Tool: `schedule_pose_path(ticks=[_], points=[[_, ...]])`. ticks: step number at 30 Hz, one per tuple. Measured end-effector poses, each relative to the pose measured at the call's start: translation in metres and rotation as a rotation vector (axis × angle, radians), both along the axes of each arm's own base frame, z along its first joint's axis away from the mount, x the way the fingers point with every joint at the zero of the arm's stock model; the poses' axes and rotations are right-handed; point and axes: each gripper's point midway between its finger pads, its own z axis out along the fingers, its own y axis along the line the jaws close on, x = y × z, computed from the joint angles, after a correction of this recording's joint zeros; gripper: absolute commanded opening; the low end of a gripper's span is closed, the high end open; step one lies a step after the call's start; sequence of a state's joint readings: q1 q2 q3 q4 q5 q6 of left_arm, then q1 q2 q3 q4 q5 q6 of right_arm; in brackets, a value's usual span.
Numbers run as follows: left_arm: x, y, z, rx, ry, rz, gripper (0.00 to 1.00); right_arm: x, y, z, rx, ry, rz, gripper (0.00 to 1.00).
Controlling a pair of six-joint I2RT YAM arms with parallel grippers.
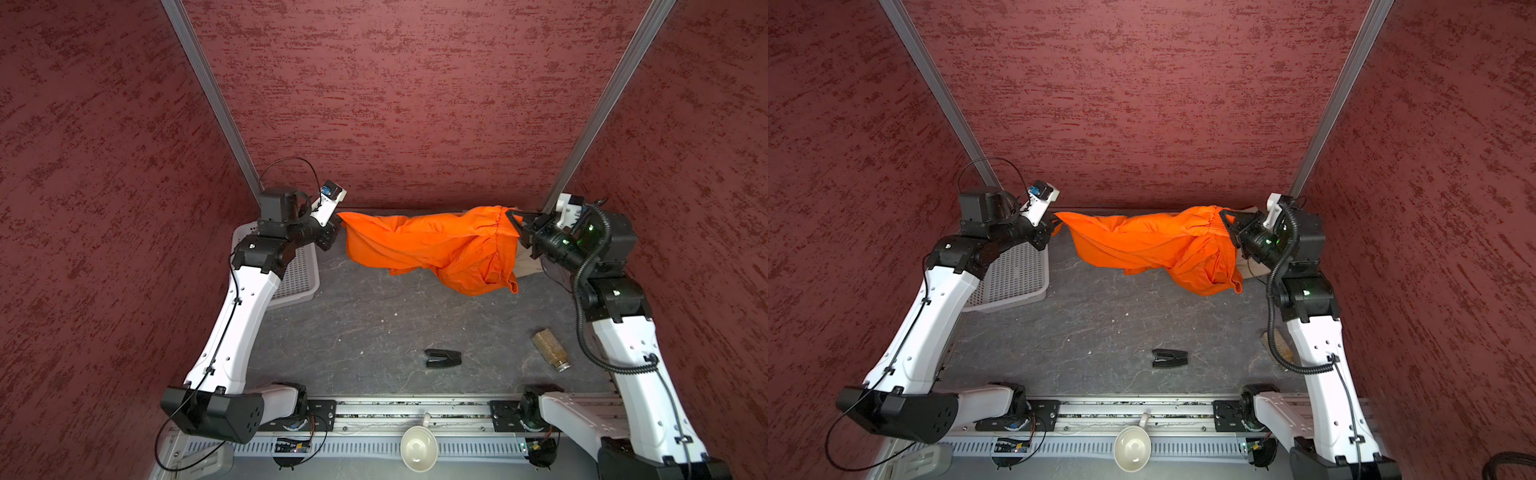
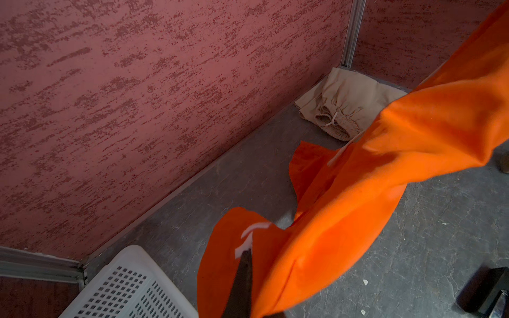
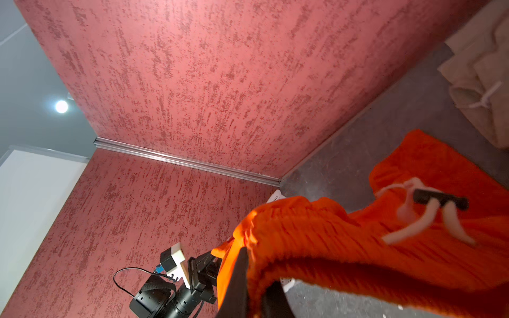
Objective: Fold and stack the shorts
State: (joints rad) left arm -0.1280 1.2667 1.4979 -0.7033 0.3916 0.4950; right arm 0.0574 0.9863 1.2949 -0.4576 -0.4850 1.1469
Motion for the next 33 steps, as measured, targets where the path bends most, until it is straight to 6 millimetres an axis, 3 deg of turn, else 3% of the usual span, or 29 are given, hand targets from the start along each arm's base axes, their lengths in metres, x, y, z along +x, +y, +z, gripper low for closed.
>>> schedule_pose_path(ticks=[4, 8, 11, 15, 20, 23, 26, 29, 31, 33], points=[[-0.010, 0.009, 0.006, 0.019, -0.011, 0.016, 0.00, -0.010, 0.001, -0.012, 0.006, 0.062, 0.006, 0.00], [0.003, 0.019, 0.011, 0.048, -0.021, 0.032, 0.00, 0.006, 0.002, -0.031, 0.001, 0.139, 0.025, 0.00], [0.030, 0.024, 0.011, 0.076, -0.018, 0.036, 0.00, 0.037, 0.003, -0.046, -0.004, 0.199, 0.049, 0.00], [0.081, 0.029, -0.001, 0.123, -0.002, 0.045, 0.00, 0.092, 0.005, -0.053, -0.025, 0.228, 0.084, 0.00], [0.139, 0.034, 0.001, 0.163, -0.030, 0.068, 0.00, 0.170, 0.009, -0.031, -0.072, 0.142, 0.142, 0.00], [0.151, 0.035, 0.019, 0.177, -0.088, 0.079, 0.00, 0.203, 0.011, -0.005, -0.115, 0.045, 0.167, 0.00], [0.141, 0.031, 0.042, 0.202, -0.162, 0.062, 0.00, 0.206, 0.011, 0.019, -0.170, -0.038, 0.188, 0.00], [0.108, 0.020, 0.049, 0.240, -0.217, 0.015, 0.00, 0.185, 0.009, 0.028, -0.223, -0.068, 0.204, 0.00], [0.074, 0.012, 0.038, 0.256, -0.217, -0.030, 0.00, 0.160, 0.007, 0.011, -0.233, -0.039, 0.219, 0.00], [0.041, 0.002, 0.019, 0.263, -0.207, -0.079, 0.00, 0.131, 0.006, -0.022, -0.203, 0.016, 0.235, 0.00]])
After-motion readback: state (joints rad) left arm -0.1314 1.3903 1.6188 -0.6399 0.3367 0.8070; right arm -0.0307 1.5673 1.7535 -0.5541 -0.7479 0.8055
